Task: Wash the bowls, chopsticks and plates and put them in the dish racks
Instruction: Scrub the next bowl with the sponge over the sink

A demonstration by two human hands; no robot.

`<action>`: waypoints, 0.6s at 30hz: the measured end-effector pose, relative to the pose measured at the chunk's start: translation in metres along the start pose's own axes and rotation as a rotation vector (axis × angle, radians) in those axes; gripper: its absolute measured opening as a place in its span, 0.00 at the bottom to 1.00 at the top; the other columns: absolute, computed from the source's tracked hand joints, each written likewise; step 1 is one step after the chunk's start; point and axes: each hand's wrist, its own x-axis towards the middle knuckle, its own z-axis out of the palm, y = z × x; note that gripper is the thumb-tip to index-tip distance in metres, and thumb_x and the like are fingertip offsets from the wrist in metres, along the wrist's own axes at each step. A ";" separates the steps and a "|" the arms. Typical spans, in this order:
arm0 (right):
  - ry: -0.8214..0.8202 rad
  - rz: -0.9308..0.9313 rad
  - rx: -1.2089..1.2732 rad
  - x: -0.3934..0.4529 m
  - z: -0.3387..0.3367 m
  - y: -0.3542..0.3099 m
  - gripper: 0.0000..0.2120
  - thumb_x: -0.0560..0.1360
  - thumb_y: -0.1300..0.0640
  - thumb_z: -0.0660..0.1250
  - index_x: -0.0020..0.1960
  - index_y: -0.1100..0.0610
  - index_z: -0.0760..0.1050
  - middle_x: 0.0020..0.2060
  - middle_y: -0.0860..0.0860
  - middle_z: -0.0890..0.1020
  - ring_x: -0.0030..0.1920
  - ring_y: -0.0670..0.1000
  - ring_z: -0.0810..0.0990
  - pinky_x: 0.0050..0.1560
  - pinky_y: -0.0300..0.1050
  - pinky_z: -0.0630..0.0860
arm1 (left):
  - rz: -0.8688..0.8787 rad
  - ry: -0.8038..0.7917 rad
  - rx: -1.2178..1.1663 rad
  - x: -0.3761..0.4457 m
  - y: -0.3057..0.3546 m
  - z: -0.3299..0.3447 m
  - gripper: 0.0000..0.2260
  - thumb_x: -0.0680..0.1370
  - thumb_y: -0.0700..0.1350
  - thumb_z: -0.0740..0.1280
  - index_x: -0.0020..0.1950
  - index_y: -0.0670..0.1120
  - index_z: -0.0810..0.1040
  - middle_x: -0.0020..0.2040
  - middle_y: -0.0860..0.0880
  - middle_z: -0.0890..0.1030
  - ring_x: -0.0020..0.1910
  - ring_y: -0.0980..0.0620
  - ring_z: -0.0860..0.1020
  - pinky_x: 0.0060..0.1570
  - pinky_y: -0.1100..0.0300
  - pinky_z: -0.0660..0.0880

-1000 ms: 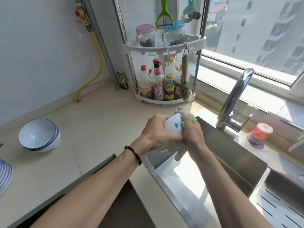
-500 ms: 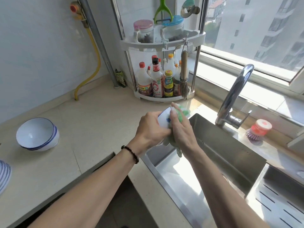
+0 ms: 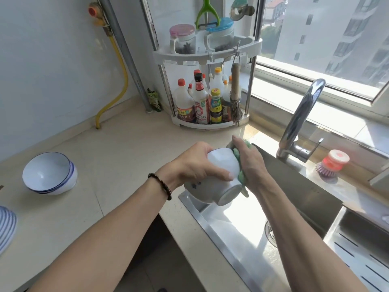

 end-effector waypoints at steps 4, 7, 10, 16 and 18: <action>-0.166 -0.227 -0.241 -0.011 0.022 0.001 0.11 0.84 0.50 0.59 0.53 0.50 0.80 0.48 0.44 0.82 0.45 0.36 0.80 0.48 0.33 0.77 | 0.055 0.192 0.041 0.003 -0.011 0.009 0.10 0.65 0.39 0.80 0.43 0.44 0.83 0.39 0.46 0.85 0.38 0.48 0.84 0.39 0.51 0.83; -0.081 -0.128 -0.095 -0.005 0.008 -0.002 0.17 0.84 0.47 0.58 0.52 0.55 0.82 0.53 0.47 0.83 0.50 0.47 0.82 0.55 0.46 0.79 | 0.118 0.183 -0.004 -0.001 -0.009 0.018 0.11 0.66 0.37 0.80 0.46 0.42 0.84 0.42 0.43 0.85 0.38 0.47 0.84 0.36 0.54 0.81; -0.081 -0.060 -0.034 -0.004 0.007 -0.002 0.18 0.83 0.44 0.58 0.57 0.53 0.82 0.55 0.55 0.82 0.50 0.53 0.82 0.55 0.55 0.79 | 0.106 0.260 -0.034 0.002 -0.011 0.023 0.12 0.66 0.38 0.81 0.46 0.41 0.84 0.43 0.45 0.85 0.38 0.49 0.84 0.34 0.55 0.80; -0.075 0.044 0.044 -0.004 0.011 0.013 0.15 0.81 0.40 0.59 0.55 0.42 0.84 0.54 0.55 0.84 0.51 0.57 0.83 0.59 0.61 0.78 | 0.122 0.333 0.053 0.002 -0.022 0.027 0.11 0.67 0.41 0.80 0.47 0.43 0.84 0.41 0.44 0.85 0.38 0.46 0.85 0.36 0.48 0.83; -0.096 0.021 0.021 -0.004 0.009 0.015 0.16 0.81 0.40 0.59 0.56 0.43 0.83 0.54 0.55 0.84 0.54 0.56 0.83 0.64 0.63 0.76 | 0.109 0.361 -0.007 -0.001 -0.023 0.028 0.12 0.66 0.41 0.80 0.47 0.41 0.84 0.42 0.44 0.85 0.38 0.47 0.85 0.36 0.50 0.83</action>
